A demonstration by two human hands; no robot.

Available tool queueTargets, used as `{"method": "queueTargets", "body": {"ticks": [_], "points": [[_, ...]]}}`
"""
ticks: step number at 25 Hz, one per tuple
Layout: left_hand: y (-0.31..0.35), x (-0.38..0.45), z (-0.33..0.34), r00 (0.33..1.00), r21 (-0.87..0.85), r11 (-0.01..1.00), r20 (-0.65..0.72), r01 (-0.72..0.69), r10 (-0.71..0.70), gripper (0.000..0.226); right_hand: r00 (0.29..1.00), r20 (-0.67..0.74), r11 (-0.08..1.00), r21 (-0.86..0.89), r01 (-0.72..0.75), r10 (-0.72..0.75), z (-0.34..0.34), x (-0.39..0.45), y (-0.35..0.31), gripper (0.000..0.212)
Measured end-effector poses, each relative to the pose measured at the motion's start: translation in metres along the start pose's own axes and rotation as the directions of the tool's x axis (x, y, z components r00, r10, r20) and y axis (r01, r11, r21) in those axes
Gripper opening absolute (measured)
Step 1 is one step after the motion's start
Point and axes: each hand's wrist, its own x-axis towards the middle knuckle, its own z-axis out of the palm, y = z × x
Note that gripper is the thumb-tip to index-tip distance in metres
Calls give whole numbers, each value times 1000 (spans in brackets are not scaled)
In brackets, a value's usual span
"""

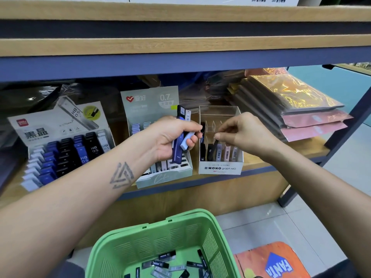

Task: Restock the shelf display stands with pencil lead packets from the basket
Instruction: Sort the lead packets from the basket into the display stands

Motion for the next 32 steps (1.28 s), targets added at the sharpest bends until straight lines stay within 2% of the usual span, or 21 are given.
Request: {"method": "queueTargets", "body": {"ticks": [2,6,8,11,14,20,32], "points": [[0,0,0,1000,-3,1000,-5,0,0,4,1000,24,1000,12,-19,19,-1,2,0,17],[-2,1,1,1000,-2,1000,-5,6,-6,4,998,20,990,125,-61,59,0,2,2,9],[-2,1,1,1000,0,1000,-6,10,-10,2,999,-1,998,58,-34,34,0,2,2,5],[-3,2,0,1000,2,1000,-8,14,-14,2,999,13,994,-102,43,-42,1,1,2,18],[-4,2,0,1000,1,1000,-7,18,-18,2,992,14,962,-243,126,-126,6,-1,0,14],[-3,0,-2,1000,3,1000,0,19,-19,2,988,32,941,-300,156,-154,28,0,8,14],[-6,-1,-4,1000,28,999,2,31,-31,4,992,51,916,-383,124,-114,49,2,17,23]]}}
